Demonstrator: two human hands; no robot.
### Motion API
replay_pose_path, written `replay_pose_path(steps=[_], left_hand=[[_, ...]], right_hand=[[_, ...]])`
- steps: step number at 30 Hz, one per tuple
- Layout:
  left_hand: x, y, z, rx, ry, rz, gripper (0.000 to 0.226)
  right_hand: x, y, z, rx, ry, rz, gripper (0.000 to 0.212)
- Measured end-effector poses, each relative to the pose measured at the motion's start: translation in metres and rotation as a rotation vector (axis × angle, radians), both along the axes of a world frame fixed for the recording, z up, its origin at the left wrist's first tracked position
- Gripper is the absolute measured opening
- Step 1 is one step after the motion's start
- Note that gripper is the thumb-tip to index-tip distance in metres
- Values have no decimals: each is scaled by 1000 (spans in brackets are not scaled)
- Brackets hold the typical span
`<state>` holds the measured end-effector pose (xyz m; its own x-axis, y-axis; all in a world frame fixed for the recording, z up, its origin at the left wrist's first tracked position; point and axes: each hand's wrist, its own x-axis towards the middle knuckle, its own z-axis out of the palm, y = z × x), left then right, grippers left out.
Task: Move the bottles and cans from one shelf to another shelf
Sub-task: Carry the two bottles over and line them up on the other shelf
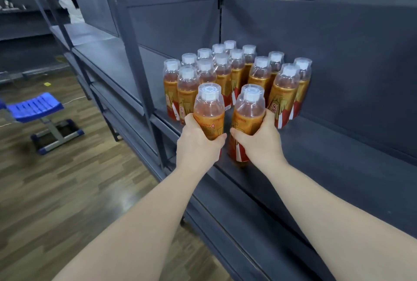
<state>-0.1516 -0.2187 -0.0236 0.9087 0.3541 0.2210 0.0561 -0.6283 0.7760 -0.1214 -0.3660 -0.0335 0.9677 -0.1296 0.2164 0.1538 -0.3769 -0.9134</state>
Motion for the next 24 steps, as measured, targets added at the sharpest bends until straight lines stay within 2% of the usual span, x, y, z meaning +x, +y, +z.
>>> replay_pose_path(steps=[4,16,24], left_hand=[[27,-10,-6,30,6,-78,62],[116,-15,-9,13,1,-341,78],[147,-14,-14,-13,42,-496,84]], right_hand=[[21,-11,-1,-15,8,-58,81],[53,-15,3,-65,32,-306,79],[54,-8,-2,-41,56,-434,84]])
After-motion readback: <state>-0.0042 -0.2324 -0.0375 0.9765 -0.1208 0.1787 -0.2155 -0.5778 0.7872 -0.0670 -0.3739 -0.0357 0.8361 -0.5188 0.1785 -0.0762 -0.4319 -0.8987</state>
